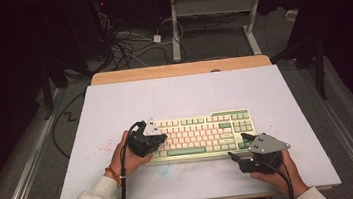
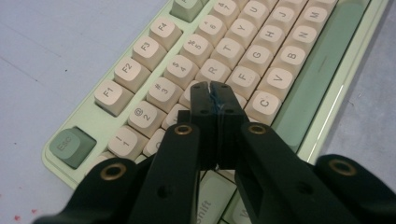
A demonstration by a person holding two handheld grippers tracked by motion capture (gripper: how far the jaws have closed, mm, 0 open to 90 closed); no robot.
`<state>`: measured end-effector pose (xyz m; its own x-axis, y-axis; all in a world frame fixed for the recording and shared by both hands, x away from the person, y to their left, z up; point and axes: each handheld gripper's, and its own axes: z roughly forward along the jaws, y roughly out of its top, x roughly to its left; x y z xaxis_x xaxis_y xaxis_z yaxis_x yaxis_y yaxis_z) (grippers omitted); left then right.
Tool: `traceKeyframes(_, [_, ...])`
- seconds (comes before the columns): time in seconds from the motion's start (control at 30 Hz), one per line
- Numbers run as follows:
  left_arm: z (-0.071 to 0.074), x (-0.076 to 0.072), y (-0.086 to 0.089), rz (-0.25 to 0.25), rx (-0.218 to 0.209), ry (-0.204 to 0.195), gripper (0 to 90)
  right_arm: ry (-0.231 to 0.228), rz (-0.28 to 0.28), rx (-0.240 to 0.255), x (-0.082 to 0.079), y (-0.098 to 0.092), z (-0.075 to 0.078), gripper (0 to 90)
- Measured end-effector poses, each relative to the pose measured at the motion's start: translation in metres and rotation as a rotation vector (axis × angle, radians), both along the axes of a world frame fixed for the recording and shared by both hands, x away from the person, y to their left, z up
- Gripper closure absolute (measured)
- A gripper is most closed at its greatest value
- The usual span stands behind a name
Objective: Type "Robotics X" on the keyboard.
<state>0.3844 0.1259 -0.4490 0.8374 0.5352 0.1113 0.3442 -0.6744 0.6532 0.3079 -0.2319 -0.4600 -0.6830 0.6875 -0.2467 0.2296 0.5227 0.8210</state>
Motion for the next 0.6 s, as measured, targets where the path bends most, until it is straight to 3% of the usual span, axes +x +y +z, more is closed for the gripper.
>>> traceKeyframes(0.4, [-0.0069, 0.0030, -0.0054, -0.005, 0.037, 0.015, 87.0, 0.004, 0.002, -0.010, 0.0004, 0.0002, -0.0009, 26.7])
traceKeyframes(0.6, [-0.0053, 0.0012, -0.0040, 0.000, 0.022, -0.001, 86.7, 0.002, 0.007, -0.016, 0.0000, 0.0005, -0.0006, 26.7])
